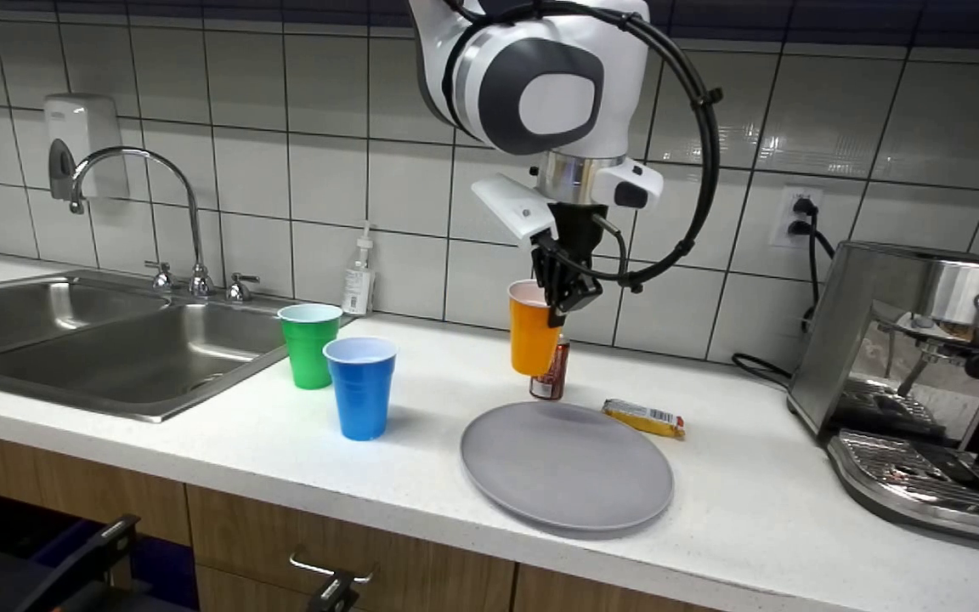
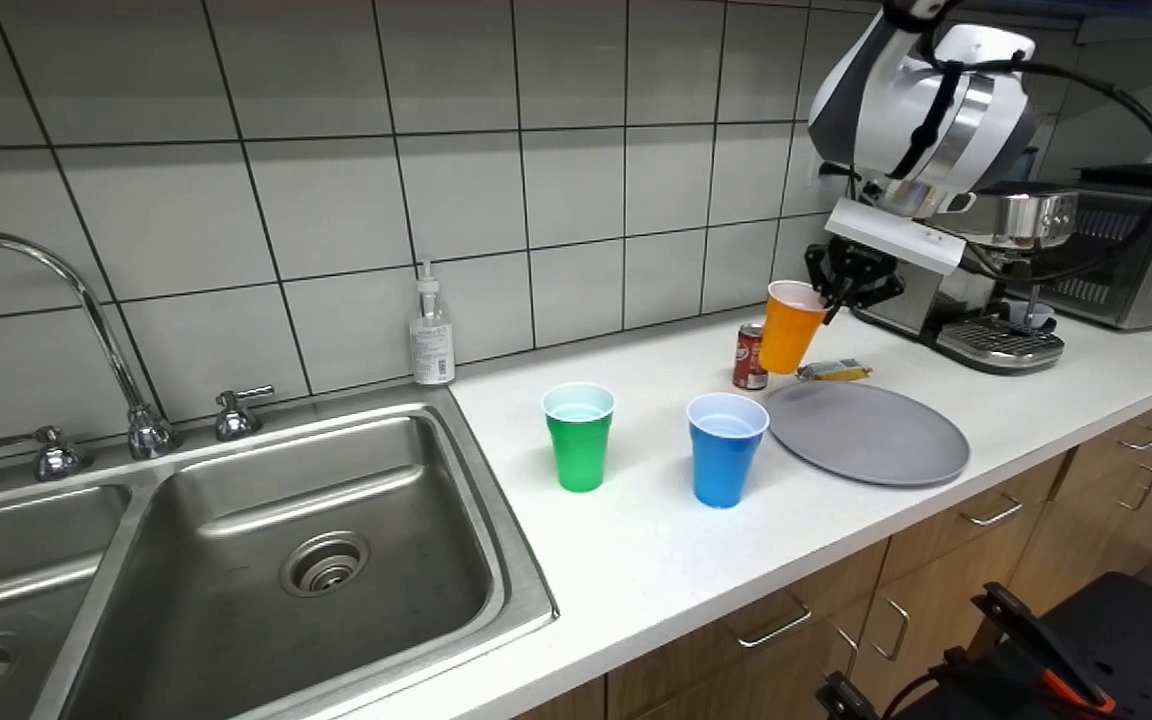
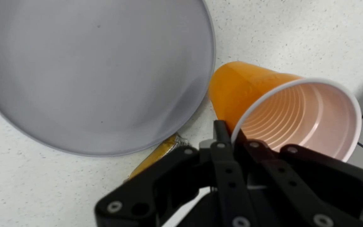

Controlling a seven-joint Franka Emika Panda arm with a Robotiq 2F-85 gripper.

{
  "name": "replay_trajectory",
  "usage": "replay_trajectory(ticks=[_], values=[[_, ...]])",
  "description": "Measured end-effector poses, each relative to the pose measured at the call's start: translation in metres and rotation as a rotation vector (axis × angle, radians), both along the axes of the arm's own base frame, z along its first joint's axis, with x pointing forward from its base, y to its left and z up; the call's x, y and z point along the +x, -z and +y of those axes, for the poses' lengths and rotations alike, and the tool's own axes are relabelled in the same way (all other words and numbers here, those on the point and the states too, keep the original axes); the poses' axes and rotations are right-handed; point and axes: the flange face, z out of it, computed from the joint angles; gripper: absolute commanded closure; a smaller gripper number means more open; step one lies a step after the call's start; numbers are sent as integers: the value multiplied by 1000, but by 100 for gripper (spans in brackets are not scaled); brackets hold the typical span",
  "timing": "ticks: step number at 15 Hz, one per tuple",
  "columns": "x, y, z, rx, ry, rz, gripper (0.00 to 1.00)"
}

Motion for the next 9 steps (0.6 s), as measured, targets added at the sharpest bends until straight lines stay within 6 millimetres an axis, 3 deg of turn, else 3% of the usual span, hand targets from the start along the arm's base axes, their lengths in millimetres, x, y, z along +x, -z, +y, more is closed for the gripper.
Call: replay_trajectory(ticks=[9], values=[[-26, -2, -45, -30, 75, 16, 99]])
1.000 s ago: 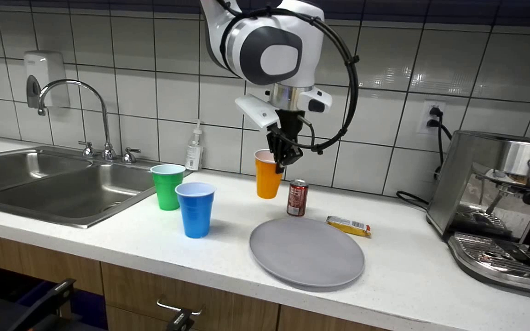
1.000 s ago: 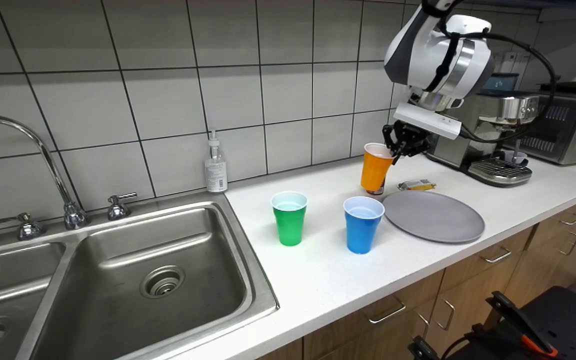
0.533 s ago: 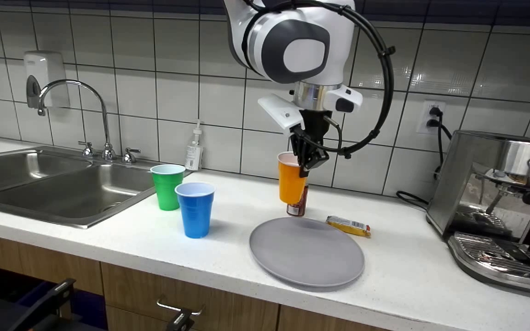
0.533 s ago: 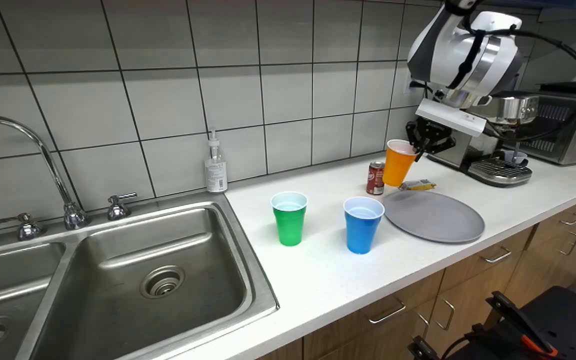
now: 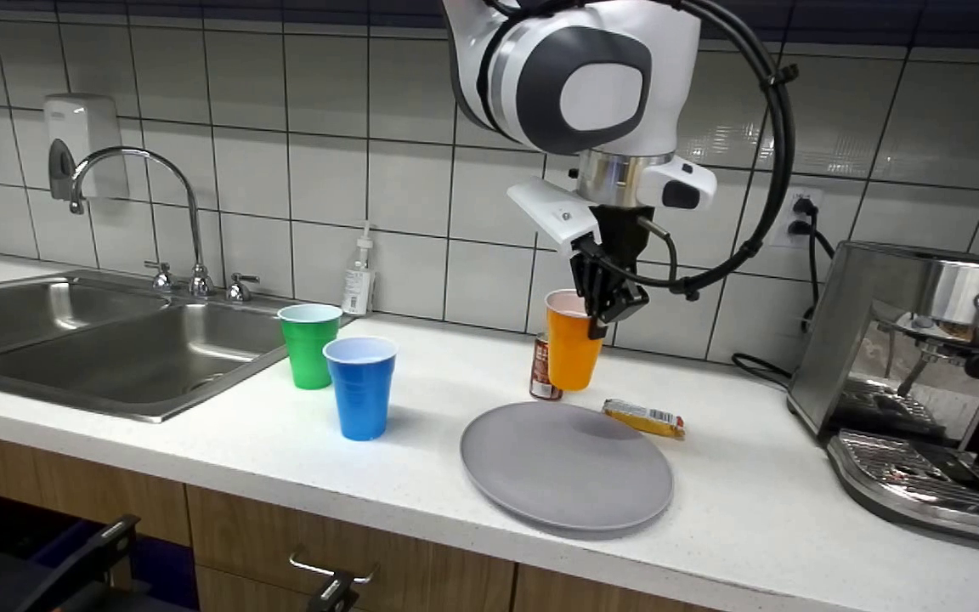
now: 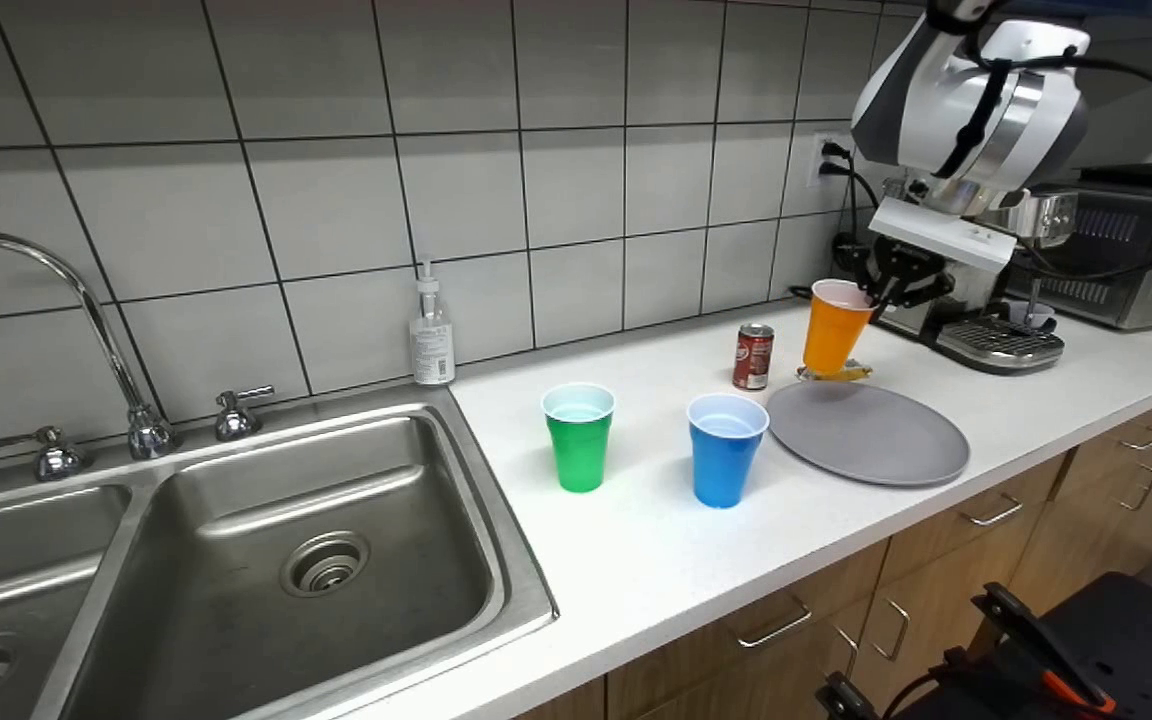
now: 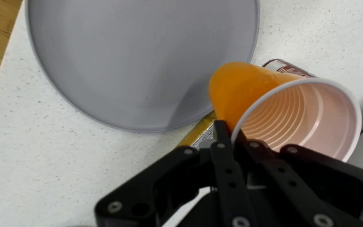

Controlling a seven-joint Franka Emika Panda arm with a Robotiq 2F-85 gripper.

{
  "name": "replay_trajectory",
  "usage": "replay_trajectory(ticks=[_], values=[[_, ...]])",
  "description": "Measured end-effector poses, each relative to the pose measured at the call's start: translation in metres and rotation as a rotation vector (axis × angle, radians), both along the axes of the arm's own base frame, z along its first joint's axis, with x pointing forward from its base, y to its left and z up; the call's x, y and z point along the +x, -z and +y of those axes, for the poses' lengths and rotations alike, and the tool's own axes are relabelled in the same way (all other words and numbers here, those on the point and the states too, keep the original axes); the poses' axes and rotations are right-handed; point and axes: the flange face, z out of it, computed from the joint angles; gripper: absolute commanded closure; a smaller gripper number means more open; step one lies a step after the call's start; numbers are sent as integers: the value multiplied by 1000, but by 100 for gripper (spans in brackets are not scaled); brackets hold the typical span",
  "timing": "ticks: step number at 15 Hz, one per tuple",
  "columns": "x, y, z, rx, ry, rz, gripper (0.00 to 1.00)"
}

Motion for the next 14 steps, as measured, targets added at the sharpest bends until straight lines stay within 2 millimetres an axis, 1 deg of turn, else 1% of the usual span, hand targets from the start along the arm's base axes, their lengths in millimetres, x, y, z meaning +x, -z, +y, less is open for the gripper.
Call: replay_trajectory(ticks=[6, 14], values=[[-16, 6, -22, -40, 32, 55, 99], [-24, 31, -36, -44, 99, 124, 99]])
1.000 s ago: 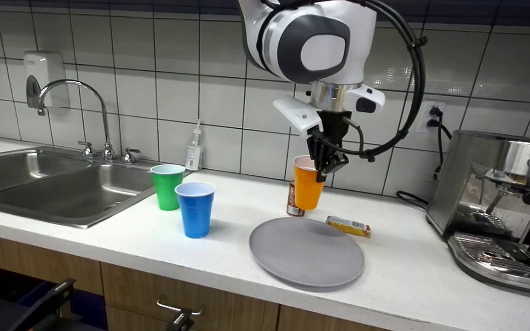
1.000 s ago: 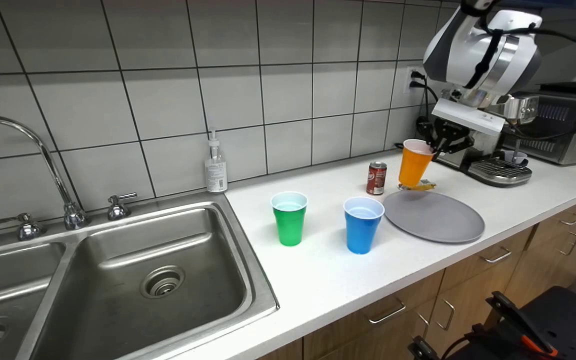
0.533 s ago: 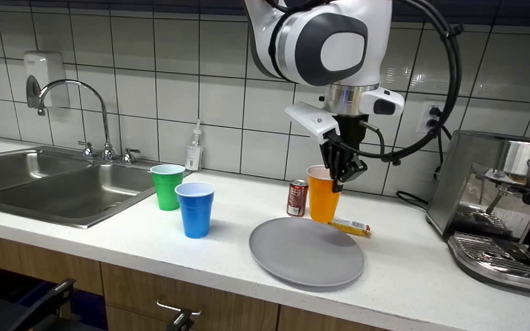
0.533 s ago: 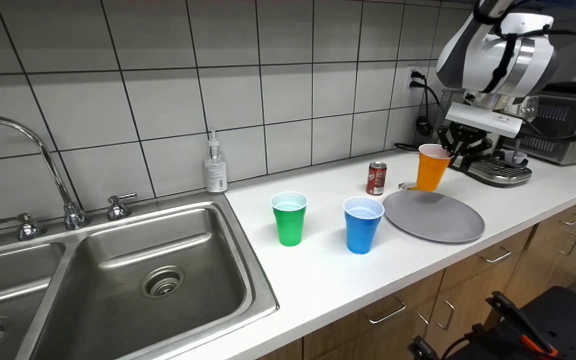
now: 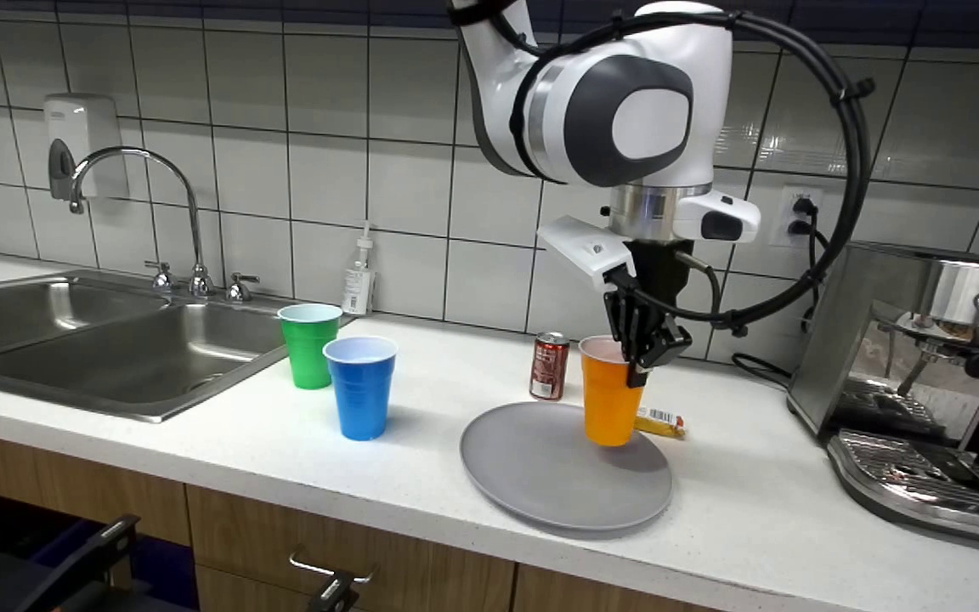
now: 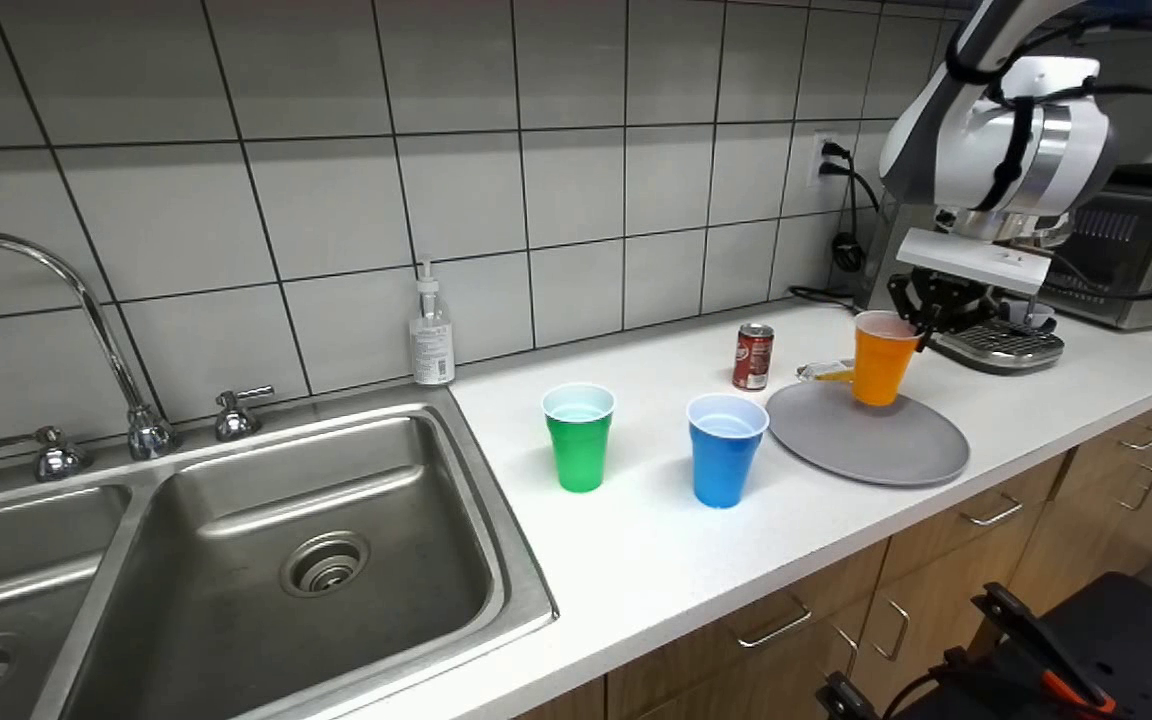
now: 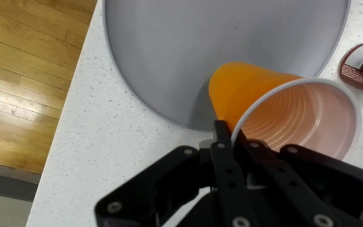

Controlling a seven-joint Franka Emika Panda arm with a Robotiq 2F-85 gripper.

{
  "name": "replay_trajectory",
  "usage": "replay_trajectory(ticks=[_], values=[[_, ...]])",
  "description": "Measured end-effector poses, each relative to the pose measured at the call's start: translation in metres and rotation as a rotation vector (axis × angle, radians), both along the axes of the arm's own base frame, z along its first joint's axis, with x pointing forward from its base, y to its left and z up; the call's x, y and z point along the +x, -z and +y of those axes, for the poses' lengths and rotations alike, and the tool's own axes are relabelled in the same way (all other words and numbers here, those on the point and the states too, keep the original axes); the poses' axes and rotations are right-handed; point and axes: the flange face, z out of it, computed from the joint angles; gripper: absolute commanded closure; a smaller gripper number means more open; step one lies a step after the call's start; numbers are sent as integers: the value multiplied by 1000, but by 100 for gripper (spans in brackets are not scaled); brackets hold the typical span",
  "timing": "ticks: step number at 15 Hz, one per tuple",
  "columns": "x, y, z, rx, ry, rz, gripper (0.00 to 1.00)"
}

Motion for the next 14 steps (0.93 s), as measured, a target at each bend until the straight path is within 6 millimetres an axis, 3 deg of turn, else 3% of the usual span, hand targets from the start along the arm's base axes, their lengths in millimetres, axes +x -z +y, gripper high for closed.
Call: replay_trajectory(ticks=[14], values=[[1, 24, -18, 2, 96, 37, 97]])
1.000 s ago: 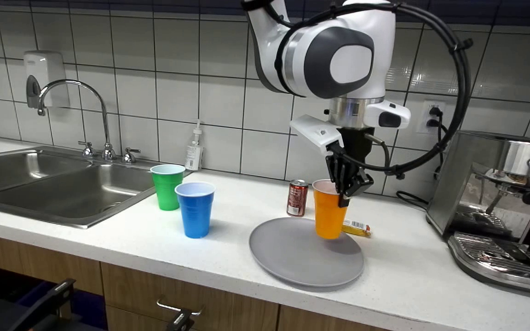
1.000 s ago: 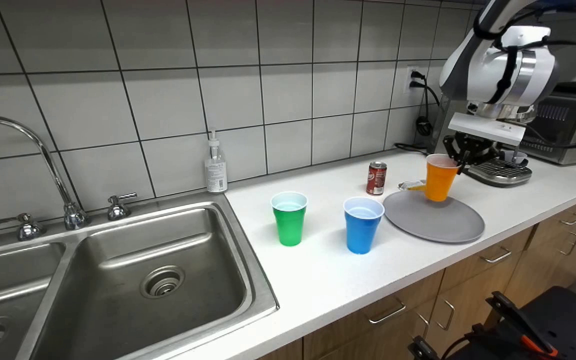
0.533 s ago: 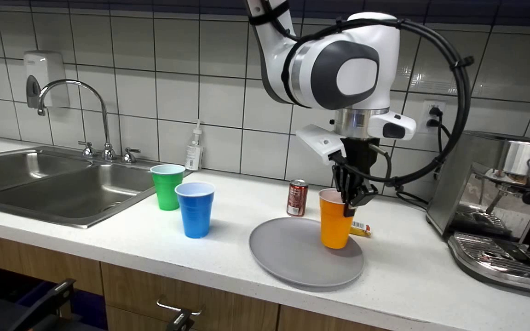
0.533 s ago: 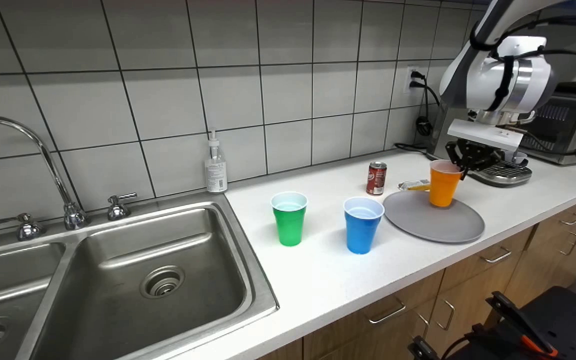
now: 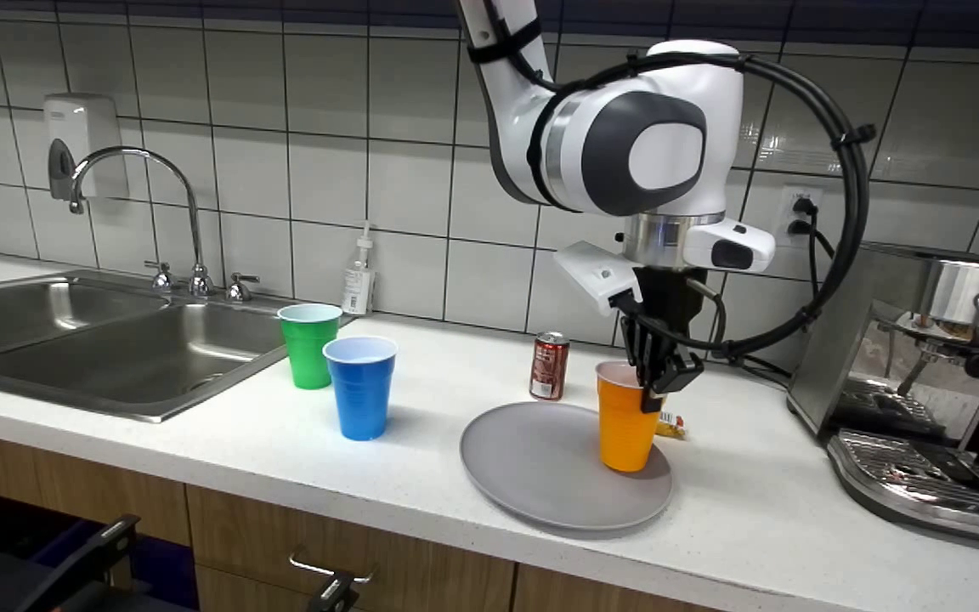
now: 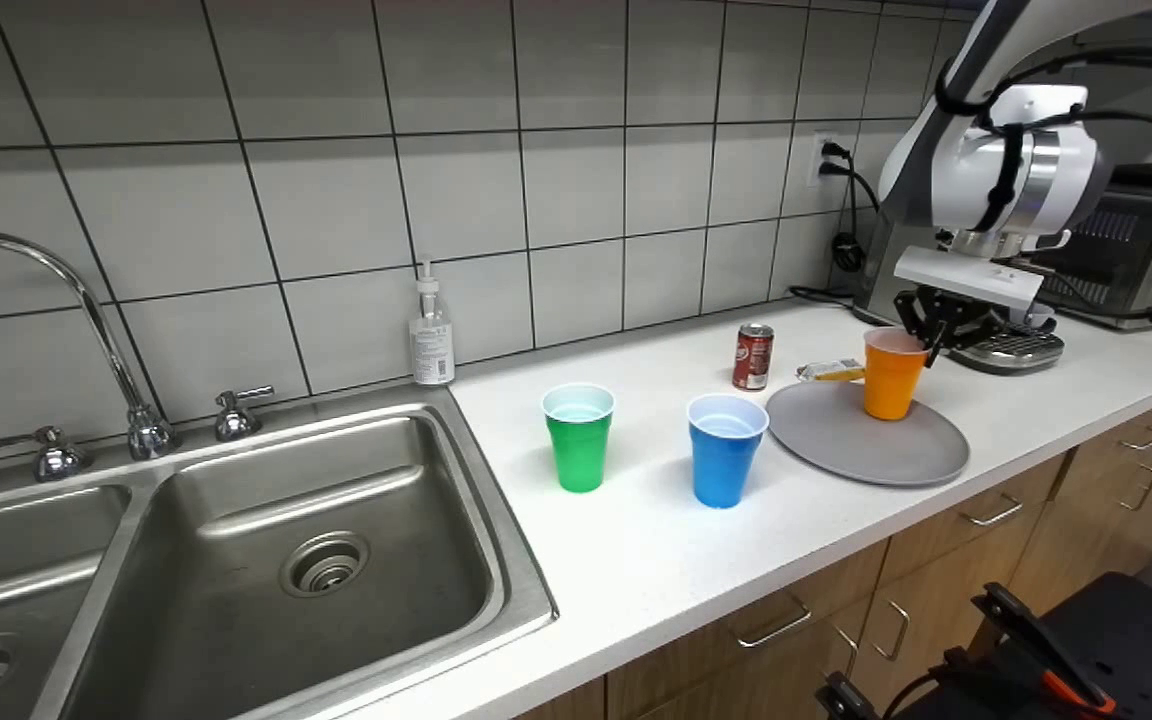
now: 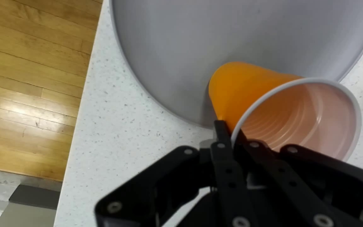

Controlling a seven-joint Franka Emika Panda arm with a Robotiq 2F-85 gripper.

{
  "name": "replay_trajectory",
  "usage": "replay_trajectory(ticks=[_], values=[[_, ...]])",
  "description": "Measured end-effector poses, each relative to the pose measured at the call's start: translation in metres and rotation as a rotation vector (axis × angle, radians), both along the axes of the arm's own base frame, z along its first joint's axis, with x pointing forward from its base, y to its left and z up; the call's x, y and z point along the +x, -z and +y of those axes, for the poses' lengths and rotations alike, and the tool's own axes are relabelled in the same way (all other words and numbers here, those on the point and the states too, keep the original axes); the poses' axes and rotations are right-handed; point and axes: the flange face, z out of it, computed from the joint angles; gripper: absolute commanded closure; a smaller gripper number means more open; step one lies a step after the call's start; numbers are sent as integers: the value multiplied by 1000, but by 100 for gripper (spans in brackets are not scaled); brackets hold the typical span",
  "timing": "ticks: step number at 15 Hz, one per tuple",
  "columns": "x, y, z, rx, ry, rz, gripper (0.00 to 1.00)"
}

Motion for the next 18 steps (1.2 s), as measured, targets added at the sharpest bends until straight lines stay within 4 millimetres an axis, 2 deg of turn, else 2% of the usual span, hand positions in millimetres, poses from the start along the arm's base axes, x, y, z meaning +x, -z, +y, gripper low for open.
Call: replay_trajectory(ticks=[1, 3, 11, 12, 18], values=[[0, 0, 0, 0, 1, 1, 70], [0, 1, 0, 1, 1, 2, 63], [6, -5, 1, 1, -7, -5, 3], [7, -6, 1, 0, -9, -9, 0], [16, -33, 7, -8, -32, -56, 0]])
